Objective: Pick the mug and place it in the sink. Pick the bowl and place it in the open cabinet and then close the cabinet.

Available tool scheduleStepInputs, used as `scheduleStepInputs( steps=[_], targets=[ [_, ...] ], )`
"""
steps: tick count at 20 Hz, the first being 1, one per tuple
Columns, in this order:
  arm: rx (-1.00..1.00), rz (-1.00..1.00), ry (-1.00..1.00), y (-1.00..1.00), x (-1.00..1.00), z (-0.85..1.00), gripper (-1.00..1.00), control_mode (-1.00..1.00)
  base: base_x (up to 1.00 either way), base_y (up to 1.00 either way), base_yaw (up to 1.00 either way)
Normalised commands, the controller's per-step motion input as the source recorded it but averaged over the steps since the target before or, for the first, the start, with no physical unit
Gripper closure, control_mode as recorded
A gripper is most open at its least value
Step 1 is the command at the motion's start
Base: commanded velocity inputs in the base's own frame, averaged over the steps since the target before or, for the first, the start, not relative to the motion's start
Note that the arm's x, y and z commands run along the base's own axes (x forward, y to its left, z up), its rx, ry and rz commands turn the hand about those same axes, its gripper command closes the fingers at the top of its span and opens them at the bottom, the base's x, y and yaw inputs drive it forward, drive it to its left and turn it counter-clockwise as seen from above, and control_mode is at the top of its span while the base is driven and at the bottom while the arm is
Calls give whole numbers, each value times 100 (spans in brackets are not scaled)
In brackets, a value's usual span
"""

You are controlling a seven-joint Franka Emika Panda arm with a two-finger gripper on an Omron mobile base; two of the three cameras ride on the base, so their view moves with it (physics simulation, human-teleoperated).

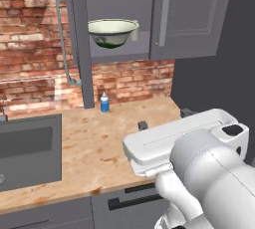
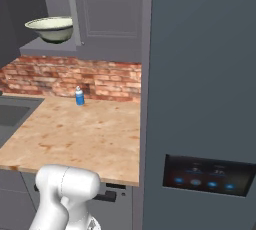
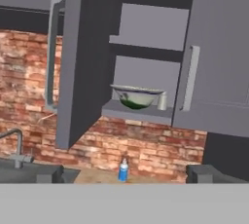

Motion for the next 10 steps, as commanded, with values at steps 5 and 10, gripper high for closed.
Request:
scheduleStepInputs(
  steps=[5, 10],
  targets=[
    [0, -14, -19, 33, 9, 0, -100, -100, 0, 0, 0],
    [0, -23, -21, 22, 0, 0, -100, -100, 0, 0, 0]
  ],
)
